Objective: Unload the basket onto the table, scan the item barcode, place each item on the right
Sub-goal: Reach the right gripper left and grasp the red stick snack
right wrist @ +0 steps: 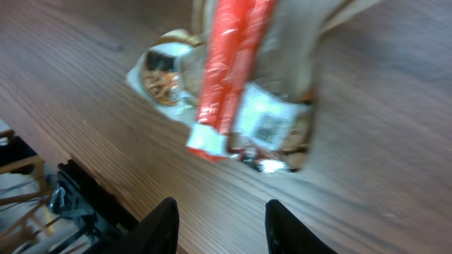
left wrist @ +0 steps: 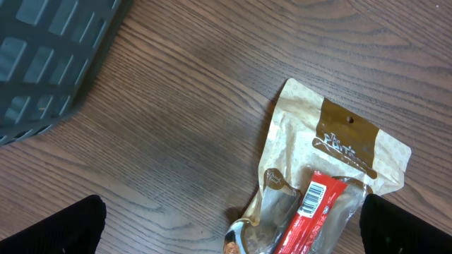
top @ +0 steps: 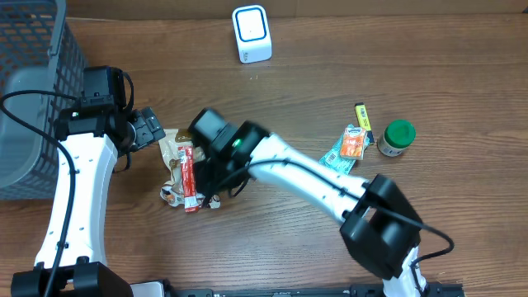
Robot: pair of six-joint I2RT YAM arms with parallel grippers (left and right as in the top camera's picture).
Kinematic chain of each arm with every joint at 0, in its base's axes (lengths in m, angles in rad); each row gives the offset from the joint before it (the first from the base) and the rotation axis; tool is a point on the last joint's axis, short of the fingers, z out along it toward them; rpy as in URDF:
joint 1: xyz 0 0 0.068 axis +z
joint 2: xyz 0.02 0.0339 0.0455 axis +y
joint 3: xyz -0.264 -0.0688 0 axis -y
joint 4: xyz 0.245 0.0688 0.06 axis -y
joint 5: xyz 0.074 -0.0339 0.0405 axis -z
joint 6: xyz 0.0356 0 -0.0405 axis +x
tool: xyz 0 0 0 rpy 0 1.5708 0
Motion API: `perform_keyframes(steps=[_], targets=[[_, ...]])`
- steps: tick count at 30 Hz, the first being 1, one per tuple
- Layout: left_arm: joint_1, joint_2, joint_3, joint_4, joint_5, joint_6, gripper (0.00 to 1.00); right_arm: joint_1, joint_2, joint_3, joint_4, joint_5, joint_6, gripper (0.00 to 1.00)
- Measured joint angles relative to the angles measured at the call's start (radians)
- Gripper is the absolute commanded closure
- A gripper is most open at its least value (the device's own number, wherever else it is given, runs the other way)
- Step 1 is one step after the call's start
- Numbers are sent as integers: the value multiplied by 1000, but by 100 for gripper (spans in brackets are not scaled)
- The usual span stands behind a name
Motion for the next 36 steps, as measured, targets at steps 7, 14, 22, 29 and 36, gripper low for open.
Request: perform_keyframes(steps=[7, 14, 22, 29, 36], targets=[[0, 0, 0, 0, 0, 0, 0, 126, 44, 0, 79, 182, 63, 55], [0, 0, 0, 0, 0, 0, 0, 146, 63, 0, 110, 296, 108, 55], [0, 0, 0, 0, 0, 0, 0, 143, 118, -1, 127, 323, 151, 56], [0, 0, 0, 0, 0, 0, 0, 144, 158, -1, 131, 323, 157, 64], [0, 0, 0, 0, 0, 0, 0, 141, 177, -1, 124, 322, 158, 96]])
